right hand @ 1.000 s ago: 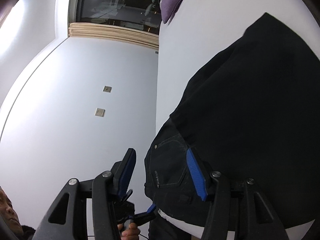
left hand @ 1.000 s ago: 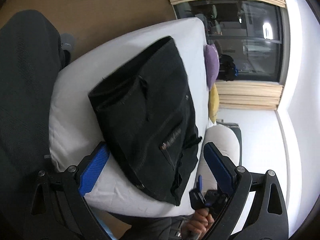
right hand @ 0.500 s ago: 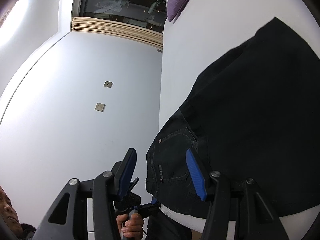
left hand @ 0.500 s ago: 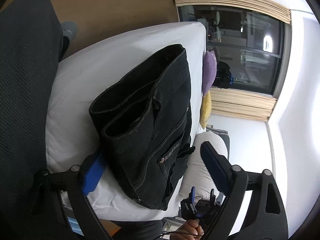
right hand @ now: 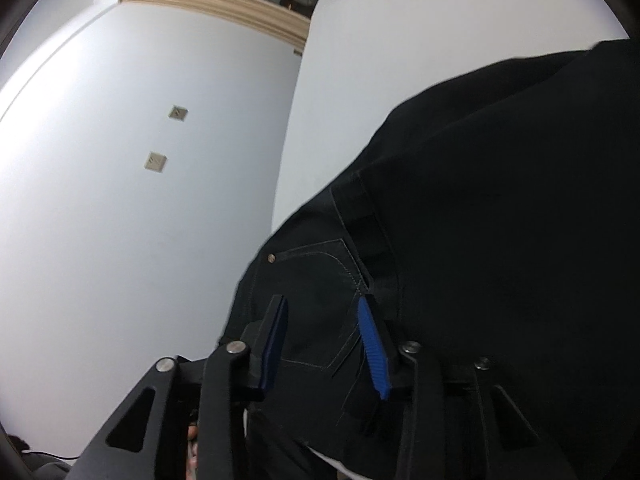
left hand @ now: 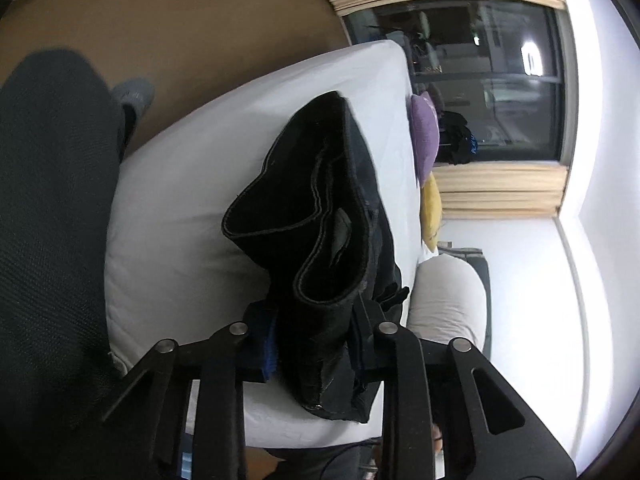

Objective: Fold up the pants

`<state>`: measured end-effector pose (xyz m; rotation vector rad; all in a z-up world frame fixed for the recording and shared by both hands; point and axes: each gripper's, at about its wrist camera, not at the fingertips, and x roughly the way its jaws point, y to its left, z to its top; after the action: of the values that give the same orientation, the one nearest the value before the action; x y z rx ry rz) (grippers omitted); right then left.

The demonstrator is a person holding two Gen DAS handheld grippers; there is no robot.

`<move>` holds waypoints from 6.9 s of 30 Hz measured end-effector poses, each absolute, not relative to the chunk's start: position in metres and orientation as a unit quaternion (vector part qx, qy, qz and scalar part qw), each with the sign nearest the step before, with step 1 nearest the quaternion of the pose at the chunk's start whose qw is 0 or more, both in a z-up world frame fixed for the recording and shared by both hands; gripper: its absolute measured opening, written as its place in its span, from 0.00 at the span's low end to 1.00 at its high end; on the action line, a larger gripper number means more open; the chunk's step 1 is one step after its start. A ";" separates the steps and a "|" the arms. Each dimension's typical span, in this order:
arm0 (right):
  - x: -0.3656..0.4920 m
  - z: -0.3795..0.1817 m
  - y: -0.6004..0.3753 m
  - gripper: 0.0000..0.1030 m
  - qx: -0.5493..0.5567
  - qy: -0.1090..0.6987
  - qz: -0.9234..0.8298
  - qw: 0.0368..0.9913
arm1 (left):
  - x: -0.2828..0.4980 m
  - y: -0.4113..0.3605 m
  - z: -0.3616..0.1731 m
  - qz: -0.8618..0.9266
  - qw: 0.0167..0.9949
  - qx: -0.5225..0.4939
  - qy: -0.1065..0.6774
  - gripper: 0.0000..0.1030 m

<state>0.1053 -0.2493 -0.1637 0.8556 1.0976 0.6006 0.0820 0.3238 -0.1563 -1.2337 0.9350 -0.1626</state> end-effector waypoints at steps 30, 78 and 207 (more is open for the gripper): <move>0.130 -0.153 -0.314 0.86 0.467 0.443 0.310 0.700 | 0.130 0.091 -0.022 -0.266 0.864 -0.144 0.402 0.15; 0.112 -0.192 -0.418 0.27 0.380 0.491 0.184 0.763 | 0.080 -0.210 -0.161 -0.432 0.765 0.280 0.388 0.14; 0.123 -0.130 -0.381 0.19 0.340 0.438 0.171 0.814 | 0.338 0.014 -0.150 -0.311 0.780 -0.108 0.533 0.20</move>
<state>0.1226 -0.3810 -0.1297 0.7251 0.9347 0.3659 0.3380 0.0144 -0.1498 -0.2325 1.1518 -0.6720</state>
